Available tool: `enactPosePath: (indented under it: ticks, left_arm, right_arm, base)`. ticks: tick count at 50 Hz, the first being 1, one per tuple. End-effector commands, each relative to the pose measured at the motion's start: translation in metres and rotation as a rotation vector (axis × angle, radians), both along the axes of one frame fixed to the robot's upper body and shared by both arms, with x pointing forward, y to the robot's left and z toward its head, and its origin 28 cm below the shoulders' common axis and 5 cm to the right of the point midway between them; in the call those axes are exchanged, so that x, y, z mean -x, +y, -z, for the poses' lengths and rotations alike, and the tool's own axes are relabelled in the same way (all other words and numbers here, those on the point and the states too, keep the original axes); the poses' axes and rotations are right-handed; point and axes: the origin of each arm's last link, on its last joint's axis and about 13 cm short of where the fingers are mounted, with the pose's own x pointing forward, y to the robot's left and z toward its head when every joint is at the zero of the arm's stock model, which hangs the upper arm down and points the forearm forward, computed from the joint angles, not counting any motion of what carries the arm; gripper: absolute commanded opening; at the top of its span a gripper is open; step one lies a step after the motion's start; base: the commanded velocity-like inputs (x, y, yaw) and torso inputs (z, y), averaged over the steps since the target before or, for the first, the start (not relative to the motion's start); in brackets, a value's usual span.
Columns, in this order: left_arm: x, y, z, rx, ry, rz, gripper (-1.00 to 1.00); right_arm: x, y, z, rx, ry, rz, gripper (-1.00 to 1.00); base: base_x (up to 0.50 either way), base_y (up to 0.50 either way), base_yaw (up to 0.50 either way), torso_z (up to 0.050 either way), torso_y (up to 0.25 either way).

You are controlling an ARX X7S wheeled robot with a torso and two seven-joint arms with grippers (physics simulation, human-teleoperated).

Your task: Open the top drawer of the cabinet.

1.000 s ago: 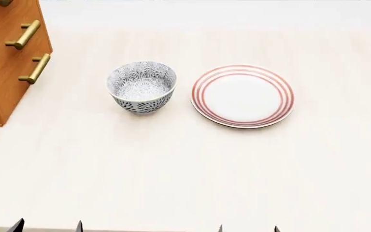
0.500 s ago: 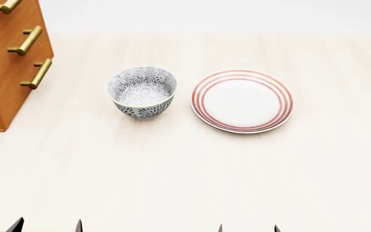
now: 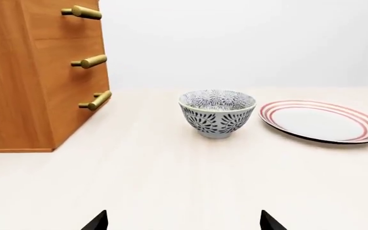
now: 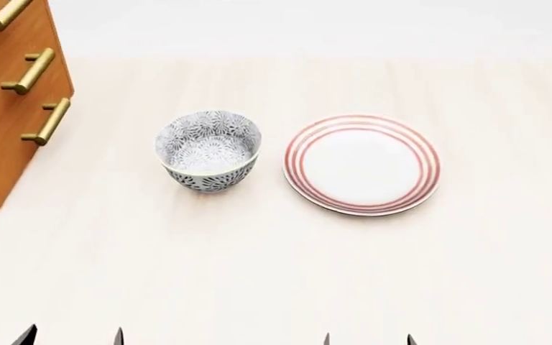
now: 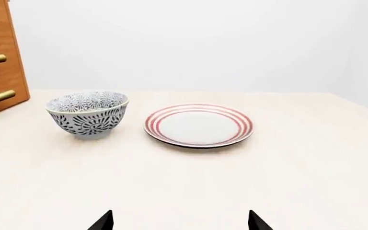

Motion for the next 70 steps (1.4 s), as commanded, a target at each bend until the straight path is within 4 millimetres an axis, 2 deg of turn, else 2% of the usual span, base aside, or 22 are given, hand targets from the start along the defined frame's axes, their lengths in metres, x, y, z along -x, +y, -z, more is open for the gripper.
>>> enactPosePath:
  ticks: [1, 52, 70]
  left_arm:
    - [-0.0010, -0.0002, -0.0008, 0.010, -0.006, 0.004, 1.00]
    - [-0.0019, 0.0004, -0.0015, 0.007, -0.008, -0.001, 1.00]
    - [-0.0013, -0.0003, 0.0004, 0.007, -0.005, 0.004, 1.00]
  right_arm:
    - [-0.0014, -0.0002, -0.0011, -0.010, -0.017, -0.003, 1.00]
    - [-0.0025, -0.0001, -0.0024, -0.014, -0.013, -0.001, 1.00]
    - [-0.0008, 0.0006, -0.0019, -0.007, -0.026, -0.021, 1.00]
  base:
    - [0.50, 0.00, 0.00, 0.000, 0.000]
    - [0.50, 0.00, 0.00, 0.000, 0.000]
    - [0.05, 0.07, 0.00, 0.000, 0.000]
